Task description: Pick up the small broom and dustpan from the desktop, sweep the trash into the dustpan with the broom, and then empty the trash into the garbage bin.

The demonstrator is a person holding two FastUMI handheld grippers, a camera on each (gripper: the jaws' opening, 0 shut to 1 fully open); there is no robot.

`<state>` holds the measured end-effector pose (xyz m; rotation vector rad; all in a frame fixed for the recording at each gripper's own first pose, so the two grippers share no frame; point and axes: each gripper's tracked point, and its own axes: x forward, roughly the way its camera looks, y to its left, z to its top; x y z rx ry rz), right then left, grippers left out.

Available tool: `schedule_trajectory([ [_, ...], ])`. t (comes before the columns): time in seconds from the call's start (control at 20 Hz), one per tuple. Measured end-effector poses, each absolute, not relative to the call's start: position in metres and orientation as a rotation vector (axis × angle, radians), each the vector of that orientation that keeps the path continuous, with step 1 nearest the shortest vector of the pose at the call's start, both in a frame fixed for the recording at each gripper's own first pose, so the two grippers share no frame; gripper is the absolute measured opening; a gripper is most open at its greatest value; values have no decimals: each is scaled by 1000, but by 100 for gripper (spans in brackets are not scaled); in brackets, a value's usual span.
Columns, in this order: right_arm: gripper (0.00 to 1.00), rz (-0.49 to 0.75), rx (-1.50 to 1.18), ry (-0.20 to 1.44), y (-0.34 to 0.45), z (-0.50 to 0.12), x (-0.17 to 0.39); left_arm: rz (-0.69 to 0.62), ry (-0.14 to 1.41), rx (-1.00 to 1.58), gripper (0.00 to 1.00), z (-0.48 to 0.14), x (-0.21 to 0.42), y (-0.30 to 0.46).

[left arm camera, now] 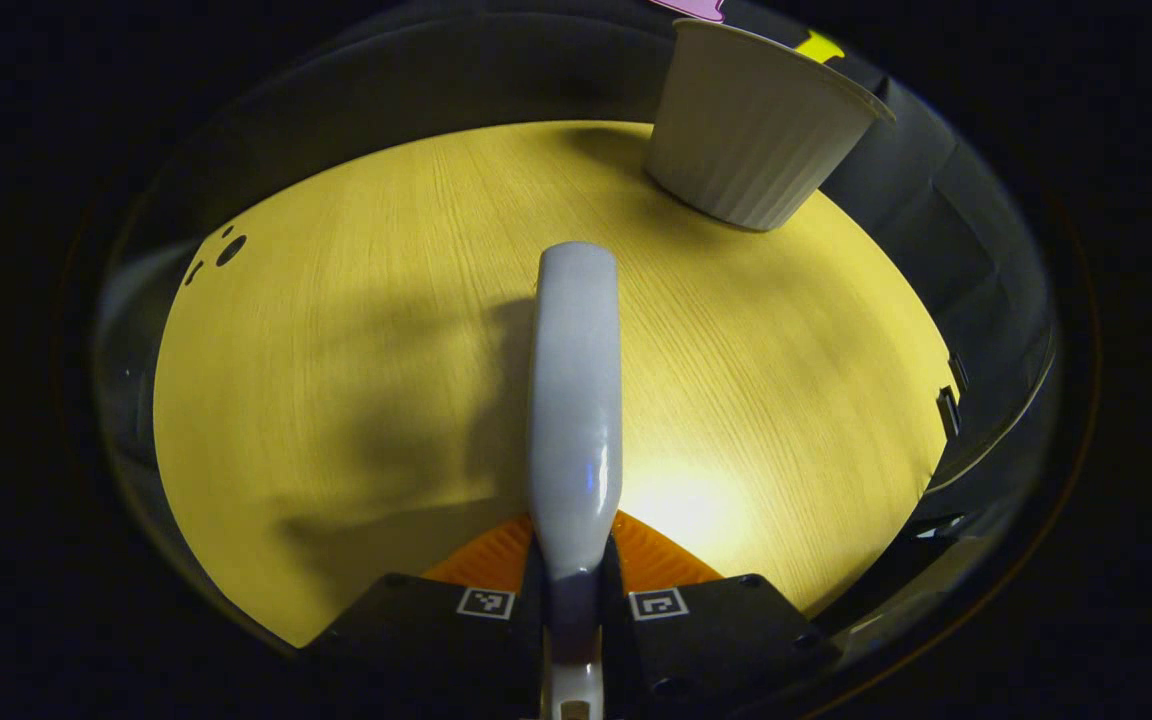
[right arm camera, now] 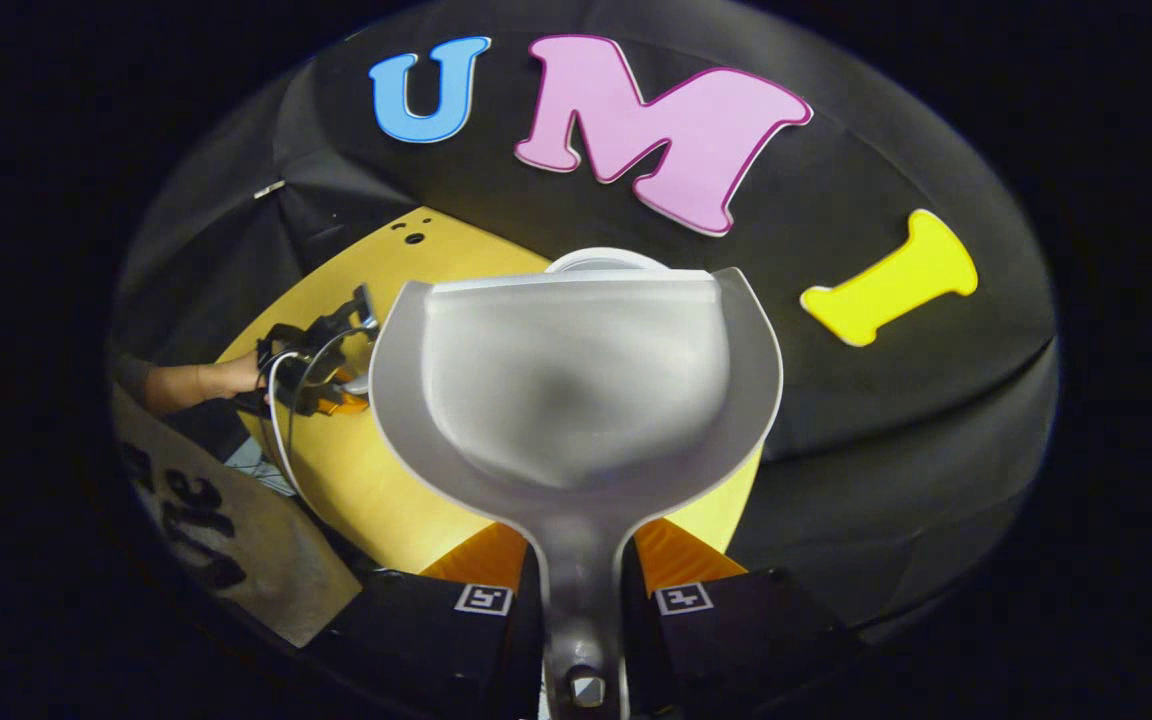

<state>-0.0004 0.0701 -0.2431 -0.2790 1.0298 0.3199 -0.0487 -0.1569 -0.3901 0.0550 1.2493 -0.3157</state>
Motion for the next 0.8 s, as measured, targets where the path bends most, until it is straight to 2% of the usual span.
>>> schedule_trajectory([
  [0.05,37,317,-257,1050,76,-255,-22,-304,1260,68,27,-389,-49,-156],
  [0.1,37,312,-241,1079,82,-269,-44,-296,1268,71,31,-387,-50,-156],
  [0.15,37,308,-228,1105,86,-283,-62,-289,1275,74,27,-384,-50,-156],
  [0.4,37,282,-130,1241,104,-365,-113,-265,1297,100,28,-385,-52,-153],
  [0.55,37,283,-143,1279,115,-417,-116,-257,1310,113,27,-385,-53,-152],
  [0.6,37,288,-133,1282,123,-434,-112,-252,1314,116,31,-385,-53,-151],
  [0.65,37,293,-118,1287,131,-452,-107,-247,1316,117,27,-384,-53,-151],
  [0.75,37,301,-67,1290,147,-482,-98,-234,1317,122,27,-383,-53,-151],
  [0.8,37,301,-36,1288,155,-495,-92,-227,1317,127,31,-384,-54,-151],
])
